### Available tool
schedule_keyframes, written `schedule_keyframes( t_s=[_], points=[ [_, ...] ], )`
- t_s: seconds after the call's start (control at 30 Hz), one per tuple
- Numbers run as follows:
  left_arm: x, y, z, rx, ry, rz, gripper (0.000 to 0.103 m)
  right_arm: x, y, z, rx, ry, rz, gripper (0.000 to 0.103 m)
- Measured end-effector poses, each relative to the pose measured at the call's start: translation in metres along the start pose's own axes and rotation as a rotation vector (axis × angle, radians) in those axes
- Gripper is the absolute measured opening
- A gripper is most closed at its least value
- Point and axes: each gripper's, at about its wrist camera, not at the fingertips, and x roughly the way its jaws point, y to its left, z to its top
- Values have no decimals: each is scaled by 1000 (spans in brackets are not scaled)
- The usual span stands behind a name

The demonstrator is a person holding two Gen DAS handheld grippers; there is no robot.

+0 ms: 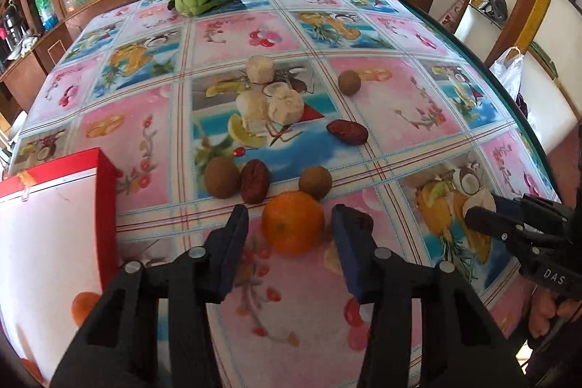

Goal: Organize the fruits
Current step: 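Close the left tool on an orange while the right tool grasps a beige cake piece, then carry the orange and cake piece over the white tray and open both tools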

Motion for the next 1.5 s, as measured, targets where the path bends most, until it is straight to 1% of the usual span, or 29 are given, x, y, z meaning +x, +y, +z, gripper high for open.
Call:
schedule_keyframes(
  t_s=[0.03, 0.1, 0.17, 0.2, 0.33, 0.4, 0.47, 0.57, 0.63, 0.7, 0.77, 0.87, 0.97, 1.07, 1.13, 1.2, 1.27, 1.4, 1.5],
  points=[
    [1, 0, 1, 0, 2, 1, 48, 0, 0, 0, 1, 0, 3, 28],
    [3, 2, 2, -5, 3, -12, 44, 0, 0, 0, 2, 1, 4, 28],
    [7, 3, 3, -12, 16, -24, 44, -1, 0, 0, 1, 0, 4, 28],
    [12, 3, 2, -11, 36, -51, 44, -1, 0, 0, -1, 0, 3, 28],
    [11, 2, 1, -24, 19, -48, 44, -1, -1, 0, -1, 1, 3, 28],
    [11, 3, 0, -22, 11, -40, 37, -1, 0, 0, -4, 0, -3, 28],
    [10, 5, 0, -35, 9, -57, 37, -2, 2, -1, -16, -1, -21, 27],
    [2, 3, -3, -33, -13, -55, 37, -3, 7, -4, -30, -6, -51, 27],
    [-9, 2, -5, -31, -35, -59, 37, -4, 8, -4, -22, -1, -40, 27],
    [-28, 0, -10, -23, -74, -58, 37, -10, 10, -4, -15, -16, -32, 27],
    [-51, 1, -17, -21, -118, -41, 37, -16, 17, -4, -27, -33, -36, 27],
    [-88, 13, -34, -50, -188, -29, 37, -24, 29, -4, -42, -70, -24, 27],
    [-116, 33, -57, -93, -230, 20, 37, -27, 43, -6, -37, -107, 17, 27],
    [-137, 54, -85, -144, -252, 86, 37, -25, 56, -9, -37, -118, 51, 27],
    [-144, 63, -101, -163, -251, 107, 37, -22, 66, -13, -34, -111, 84, 27],
    [-147, 70, -115, -182, -242, 113, 37, -17, 78, -16, -36, -86, 120, 27],
    [-148, 75, -126, -197, -233, 112, 37, -15, 91, -17, -54, -71, 131, 27],
    [-153, 86, -141, -226, -240, 111, 37, -14, 127, -14, -135, -65, 146, 27],
    [-162, 95, -147, -244, -271, 126, 37, -13, 156, -6, -196, -87, 156, 27]
  ],
)
